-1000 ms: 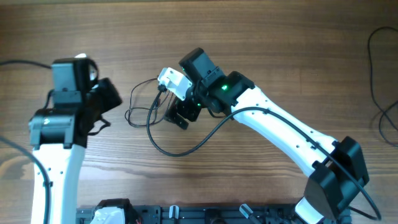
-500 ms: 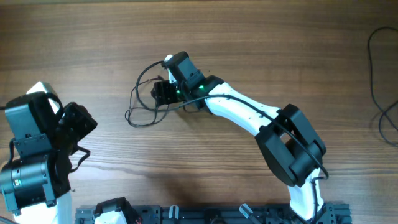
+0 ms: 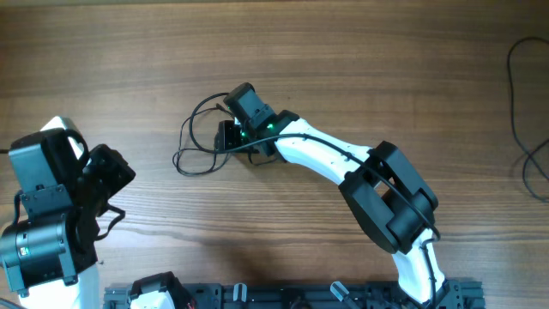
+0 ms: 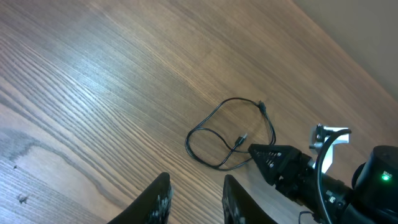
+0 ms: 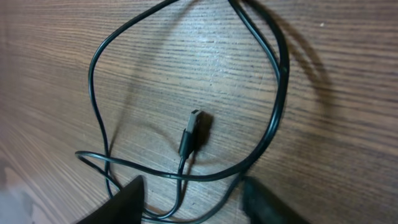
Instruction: Untangle cables
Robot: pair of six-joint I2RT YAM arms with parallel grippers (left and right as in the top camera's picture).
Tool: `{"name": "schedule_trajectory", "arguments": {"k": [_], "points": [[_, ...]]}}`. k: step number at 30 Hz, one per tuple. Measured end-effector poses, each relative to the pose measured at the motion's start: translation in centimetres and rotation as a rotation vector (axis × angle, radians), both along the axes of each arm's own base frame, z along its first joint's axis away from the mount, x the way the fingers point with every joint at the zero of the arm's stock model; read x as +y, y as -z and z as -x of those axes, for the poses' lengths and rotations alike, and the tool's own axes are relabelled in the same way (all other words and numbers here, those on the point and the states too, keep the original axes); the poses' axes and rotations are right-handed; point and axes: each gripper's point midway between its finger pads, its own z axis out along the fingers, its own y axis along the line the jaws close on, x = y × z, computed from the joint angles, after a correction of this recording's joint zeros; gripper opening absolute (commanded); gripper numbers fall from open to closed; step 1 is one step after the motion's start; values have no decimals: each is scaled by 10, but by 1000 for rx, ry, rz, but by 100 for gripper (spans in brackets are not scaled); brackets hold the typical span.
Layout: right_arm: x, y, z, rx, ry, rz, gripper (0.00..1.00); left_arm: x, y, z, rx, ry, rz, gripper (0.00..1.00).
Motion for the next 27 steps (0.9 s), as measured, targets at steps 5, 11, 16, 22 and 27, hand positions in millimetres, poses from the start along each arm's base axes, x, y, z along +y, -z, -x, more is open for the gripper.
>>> {"name": "schedule_trajectory", "arguments": {"k": [5, 11, 16, 22, 27], "points": [[-2, 1, -3, -61, -55, 34, 47, 0, 1, 2, 9, 0, 2, 29], [-9, 5, -2, -69, -72, 75, 58, -1, 3, 3, 17, 0, 4, 29], [18, -16, -8, -130, -129, -66, 87, -1, 3, 4, 21, 0, 5, 29], [15, 4, 42, 109, -114, -16, 100, -1, 3, 4, 21, 0, 5, 29], [26, 12, 69, 22, -226, 84, 100, -1, 3, 3, 16, 0, 4, 29]]}}
